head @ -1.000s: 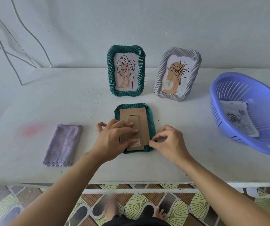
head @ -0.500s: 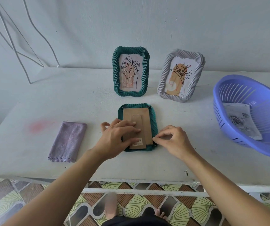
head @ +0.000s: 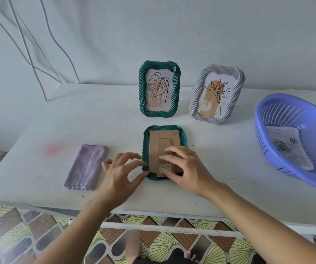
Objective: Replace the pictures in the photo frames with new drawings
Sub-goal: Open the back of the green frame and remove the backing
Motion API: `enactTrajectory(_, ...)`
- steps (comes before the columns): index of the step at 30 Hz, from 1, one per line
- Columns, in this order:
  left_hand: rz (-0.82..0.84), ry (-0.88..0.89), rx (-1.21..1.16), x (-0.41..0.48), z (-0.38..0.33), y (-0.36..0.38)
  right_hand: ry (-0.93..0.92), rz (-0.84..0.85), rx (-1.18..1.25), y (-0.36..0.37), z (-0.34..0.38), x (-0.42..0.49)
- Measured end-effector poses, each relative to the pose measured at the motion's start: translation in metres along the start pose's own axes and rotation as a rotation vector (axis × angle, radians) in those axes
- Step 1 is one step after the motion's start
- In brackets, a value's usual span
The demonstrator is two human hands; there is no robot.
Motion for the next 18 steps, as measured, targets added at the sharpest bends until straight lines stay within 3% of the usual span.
enactTrajectory(8,-0.049,-0.105,0.018,-0.004,-0.010,0.004,-0.013,-0.007,-0.029,0.006,-0.005,0.002)
enactTrajectory(18,-0.082,-0.107,0.095,0.002,-0.021,0.003,-0.028,-0.024,-0.042,0.008,-0.010,0.003)
Point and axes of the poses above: each hand's wrist, its own x-axis towards the middle knuckle, its own y-axis out of the palm, z = x × y, the point moved 4 cm from there along x, towards the middle knuckle, and after that the axes turned 1 degree about x, right-handed, at the moved point
